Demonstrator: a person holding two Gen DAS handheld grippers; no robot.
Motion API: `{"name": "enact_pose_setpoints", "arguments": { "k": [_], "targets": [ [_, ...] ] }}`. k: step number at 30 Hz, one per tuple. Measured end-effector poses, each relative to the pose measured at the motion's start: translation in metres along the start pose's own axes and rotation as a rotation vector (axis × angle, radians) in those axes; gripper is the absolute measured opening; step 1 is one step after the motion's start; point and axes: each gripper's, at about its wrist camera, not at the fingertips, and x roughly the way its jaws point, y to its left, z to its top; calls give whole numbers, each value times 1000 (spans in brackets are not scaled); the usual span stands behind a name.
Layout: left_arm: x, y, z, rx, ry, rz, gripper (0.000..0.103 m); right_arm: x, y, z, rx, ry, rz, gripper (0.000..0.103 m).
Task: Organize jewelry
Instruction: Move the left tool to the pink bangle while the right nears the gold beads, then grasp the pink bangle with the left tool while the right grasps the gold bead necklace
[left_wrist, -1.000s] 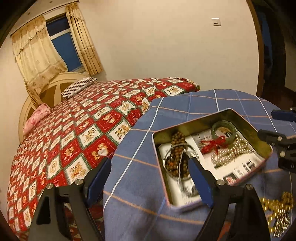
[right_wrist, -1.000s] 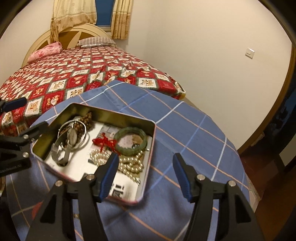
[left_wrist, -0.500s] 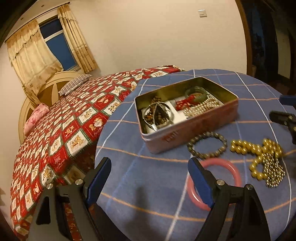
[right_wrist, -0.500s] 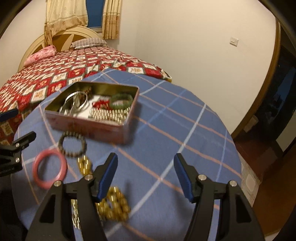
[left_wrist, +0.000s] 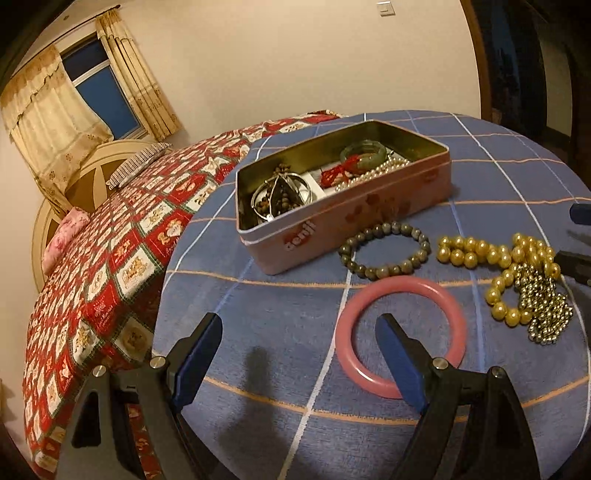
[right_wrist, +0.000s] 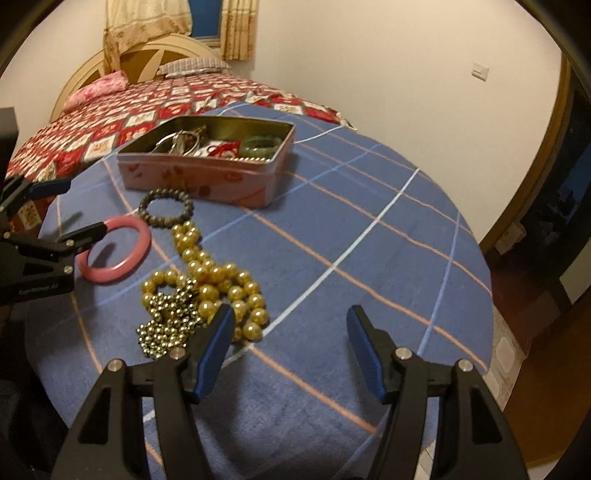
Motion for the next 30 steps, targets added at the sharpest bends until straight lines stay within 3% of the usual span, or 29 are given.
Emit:
{"name": "enact_pose_setpoints", "arguments": {
  "k": [8, 11, 17, 21, 23, 26, 30],
  "targets": [
    [9, 2, -2, -9, 13, -9, 85, 11, 4, 4, -5, 8, 19, 65],
    [10, 5, -1, -15, 14, -17, 85, 16, 5, 11, 10, 16, 43, 58],
    [16, 15, -2, -50, 17, -19, 85, 15, 14, 10, -26, 30, 75, 57],
    [17, 13, 0, -44, 14, -13, 84, 22, 18, 21, -46, 40, 57, 58],
    [17, 15, -1, -45, 14, -20, 84, 27, 13, 29, -7, 47, 4, 58],
    [16, 16, -2, -49, 12, -34, 80, 23, 10, 36, 33, 23, 28, 58],
    [13, 12, -4, -33, 9, -50, 67, 10, 28, 38, -31, -21, 79, 59]
  ]
}}
